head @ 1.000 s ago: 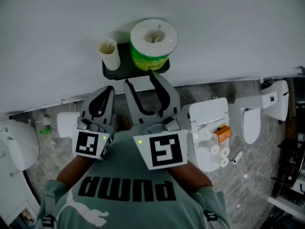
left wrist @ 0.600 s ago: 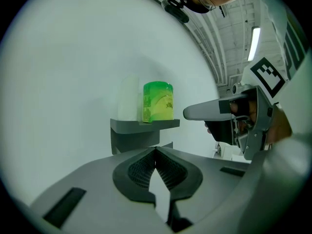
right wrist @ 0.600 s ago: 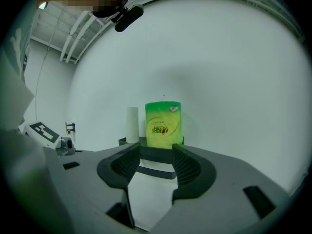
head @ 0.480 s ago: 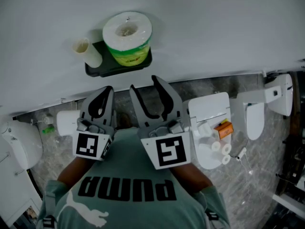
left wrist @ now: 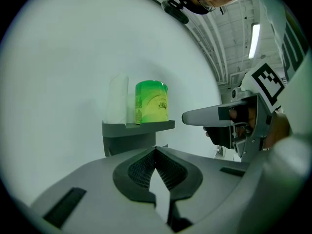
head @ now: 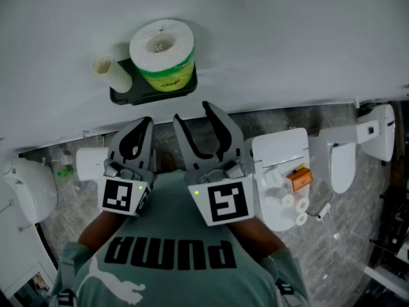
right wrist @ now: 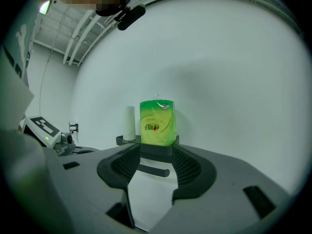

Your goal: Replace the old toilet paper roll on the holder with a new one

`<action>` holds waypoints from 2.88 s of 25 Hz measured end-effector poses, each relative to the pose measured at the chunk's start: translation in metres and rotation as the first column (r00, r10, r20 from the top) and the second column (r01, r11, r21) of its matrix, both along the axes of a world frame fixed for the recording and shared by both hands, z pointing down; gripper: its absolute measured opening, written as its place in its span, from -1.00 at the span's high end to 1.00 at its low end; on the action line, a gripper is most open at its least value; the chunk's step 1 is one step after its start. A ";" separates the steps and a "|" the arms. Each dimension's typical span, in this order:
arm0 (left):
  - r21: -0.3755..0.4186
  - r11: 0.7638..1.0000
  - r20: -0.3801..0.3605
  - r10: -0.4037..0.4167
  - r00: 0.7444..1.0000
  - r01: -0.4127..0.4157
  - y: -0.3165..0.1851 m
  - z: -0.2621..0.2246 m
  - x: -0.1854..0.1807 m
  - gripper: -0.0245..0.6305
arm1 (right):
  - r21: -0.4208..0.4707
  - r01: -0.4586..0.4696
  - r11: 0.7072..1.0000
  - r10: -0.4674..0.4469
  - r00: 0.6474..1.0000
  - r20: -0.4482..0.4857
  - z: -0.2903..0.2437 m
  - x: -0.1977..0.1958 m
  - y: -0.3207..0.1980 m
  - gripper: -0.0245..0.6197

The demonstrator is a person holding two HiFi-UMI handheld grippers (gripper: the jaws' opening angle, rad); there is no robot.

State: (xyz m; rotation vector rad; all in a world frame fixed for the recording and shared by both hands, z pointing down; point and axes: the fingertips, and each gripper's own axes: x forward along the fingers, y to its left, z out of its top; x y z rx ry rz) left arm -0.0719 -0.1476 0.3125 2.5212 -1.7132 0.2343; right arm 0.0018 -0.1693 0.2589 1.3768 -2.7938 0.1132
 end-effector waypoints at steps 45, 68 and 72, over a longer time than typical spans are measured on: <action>0.067 0.993 -0.028 -0.094 0.995 0.096 -0.013 -0.019 -0.054 0.92 | 0.115 0.031 0.993 -0.031 1.000 -0.004 -0.064 -0.052 -0.073 -0.35; 0.040 0.992 -0.013 0.123 0.992 -0.122 -0.010 -0.004 0.012 0.92 | 0.042 -0.189 0.981 0.178 0.965 0.193 -0.067 0.055 -0.045 -0.35; 0.028 0.991 -0.005 0.129 0.992 -0.129 -0.010 0.002 0.016 0.92 | -0.020 -0.219 0.976 0.217 0.945 0.244 -0.052 0.073 -0.046 -0.35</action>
